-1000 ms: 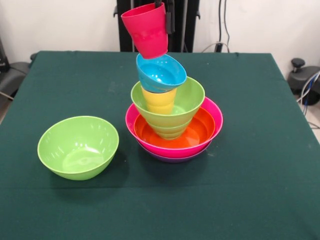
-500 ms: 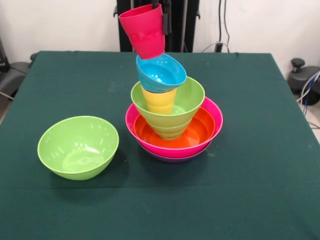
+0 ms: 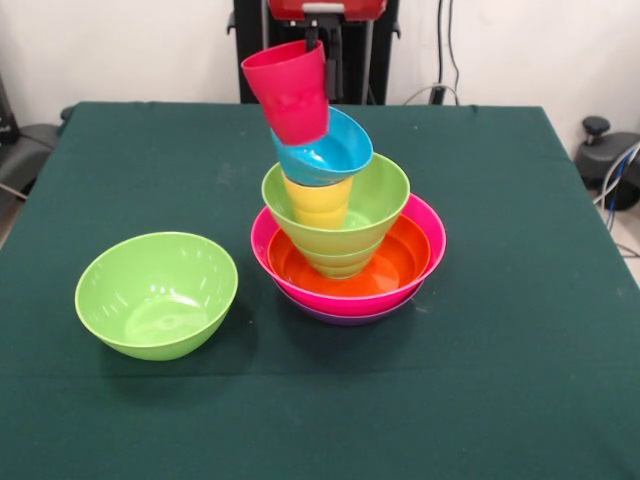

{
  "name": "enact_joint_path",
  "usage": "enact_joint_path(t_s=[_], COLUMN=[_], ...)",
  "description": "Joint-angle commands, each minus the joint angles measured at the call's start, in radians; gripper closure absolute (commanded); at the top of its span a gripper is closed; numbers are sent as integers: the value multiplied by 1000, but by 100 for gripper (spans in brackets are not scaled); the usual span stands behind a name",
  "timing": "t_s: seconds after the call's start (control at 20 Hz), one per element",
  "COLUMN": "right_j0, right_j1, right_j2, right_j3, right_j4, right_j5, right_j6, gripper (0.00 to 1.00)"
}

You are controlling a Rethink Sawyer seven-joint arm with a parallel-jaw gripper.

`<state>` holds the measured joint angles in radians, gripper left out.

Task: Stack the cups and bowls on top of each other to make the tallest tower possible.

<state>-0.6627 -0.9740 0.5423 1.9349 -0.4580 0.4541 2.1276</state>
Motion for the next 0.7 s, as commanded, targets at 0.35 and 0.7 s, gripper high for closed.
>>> enact_joint_path(t_s=[0.35, 0.7], right_j0=[37, 37], right_j1=[47, 29], right_j2=[-64, -62], right_j3=[72, 90], right_j4=[-82, -68], right_j5=[-47, -47], right_j6=[20, 14], gripper=[100, 100])
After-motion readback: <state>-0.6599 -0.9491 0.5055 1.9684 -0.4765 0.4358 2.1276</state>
